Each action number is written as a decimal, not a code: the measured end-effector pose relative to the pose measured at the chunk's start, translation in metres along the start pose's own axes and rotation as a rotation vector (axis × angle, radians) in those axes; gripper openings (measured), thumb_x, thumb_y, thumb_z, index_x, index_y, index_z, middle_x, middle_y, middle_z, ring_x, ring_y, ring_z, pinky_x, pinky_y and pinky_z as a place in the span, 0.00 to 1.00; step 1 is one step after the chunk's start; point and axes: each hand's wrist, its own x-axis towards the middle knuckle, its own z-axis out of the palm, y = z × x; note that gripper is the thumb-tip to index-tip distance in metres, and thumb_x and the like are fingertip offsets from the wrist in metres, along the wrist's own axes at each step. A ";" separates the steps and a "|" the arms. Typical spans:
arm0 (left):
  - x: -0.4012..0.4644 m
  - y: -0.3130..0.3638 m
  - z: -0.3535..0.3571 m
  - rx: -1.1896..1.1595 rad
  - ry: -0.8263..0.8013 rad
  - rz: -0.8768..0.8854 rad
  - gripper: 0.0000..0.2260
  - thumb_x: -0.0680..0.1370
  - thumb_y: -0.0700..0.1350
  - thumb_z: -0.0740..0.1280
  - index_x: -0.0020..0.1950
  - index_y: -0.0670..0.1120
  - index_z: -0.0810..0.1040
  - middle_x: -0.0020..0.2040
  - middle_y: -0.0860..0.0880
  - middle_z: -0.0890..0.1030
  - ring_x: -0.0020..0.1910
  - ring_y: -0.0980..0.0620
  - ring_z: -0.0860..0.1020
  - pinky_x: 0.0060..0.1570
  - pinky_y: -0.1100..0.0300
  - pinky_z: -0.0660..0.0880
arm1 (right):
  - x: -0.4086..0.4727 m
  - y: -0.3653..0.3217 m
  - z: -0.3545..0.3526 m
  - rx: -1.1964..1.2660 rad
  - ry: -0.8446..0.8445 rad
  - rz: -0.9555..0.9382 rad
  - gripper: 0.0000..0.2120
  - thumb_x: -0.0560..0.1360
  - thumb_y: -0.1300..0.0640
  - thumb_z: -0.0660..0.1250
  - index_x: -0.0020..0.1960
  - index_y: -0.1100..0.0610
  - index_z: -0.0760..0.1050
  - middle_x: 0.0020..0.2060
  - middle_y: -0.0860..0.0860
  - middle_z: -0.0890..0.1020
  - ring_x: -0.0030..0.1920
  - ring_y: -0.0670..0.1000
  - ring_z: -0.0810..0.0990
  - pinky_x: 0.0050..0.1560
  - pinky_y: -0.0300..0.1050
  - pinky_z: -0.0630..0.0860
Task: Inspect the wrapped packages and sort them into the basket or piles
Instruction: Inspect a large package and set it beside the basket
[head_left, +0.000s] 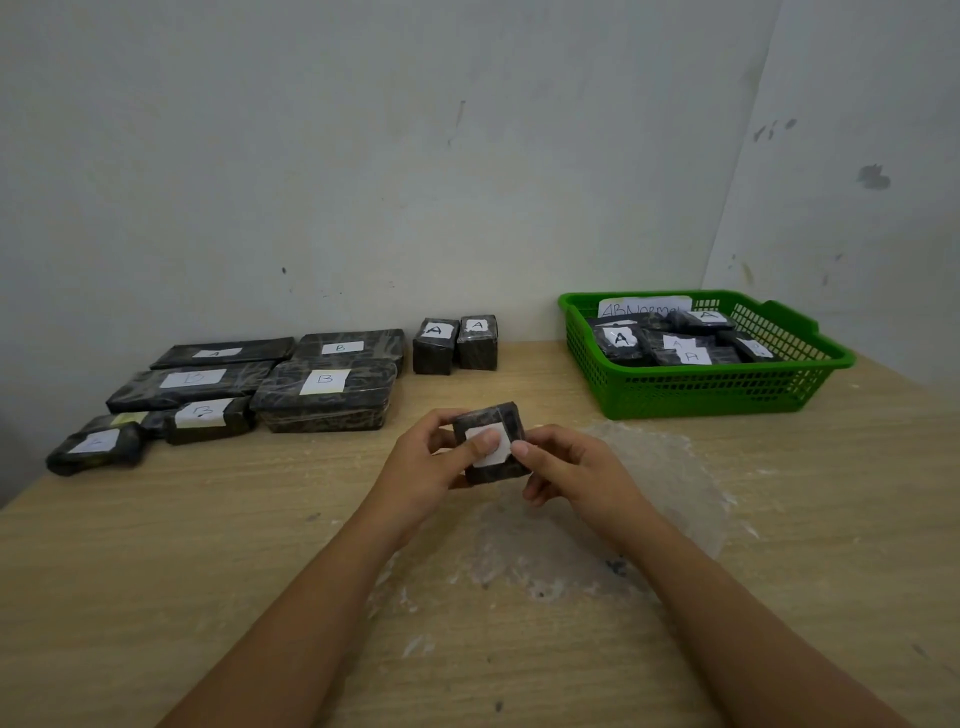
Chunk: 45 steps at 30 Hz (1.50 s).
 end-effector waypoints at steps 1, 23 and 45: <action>0.001 0.000 -0.001 -0.006 0.015 0.004 0.22 0.68 0.54 0.76 0.60 0.49 0.80 0.54 0.42 0.85 0.50 0.49 0.86 0.43 0.59 0.81 | -0.001 0.000 0.001 -0.004 -0.006 -0.009 0.09 0.78 0.57 0.72 0.55 0.60 0.82 0.39 0.53 0.84 0.36 0.53 0.82 0.38 0.44 0.82; -0.004 0.011 0.001 -0.145 -0.005 -0.077 0.19 0.76 0.48 0.75 0.64 0.43 0.79 0.51 0.43 0.87 0.52 0.43 0.86 0.53 0.45 0.84 | -0.010 -0.001 0.007 -0.173 -0.046 -0.080 0.24 0.67 0.32 0.75 0.58 0.43 0.79 0.58 0.44 0.83 0.57 0.48 0.84 0.55 0.57 0.83; -0.002 0.005 0.002 -0.096 -0.032 -0.005 0.20 0.75 0.51 0.73 0.60 0.38 0.82 0.54 0.41 0.86 0.53 0.42 0.86 0.55 0.55 0.82 | -0.011 -0.009 0.012 0.100 -0.024 0.011 0.19 0.70 0.47 0.76 0.58 0.53 0.82 0.47 0.54 0.87 0.46 0.54 0.86 0.51 0.48 0.82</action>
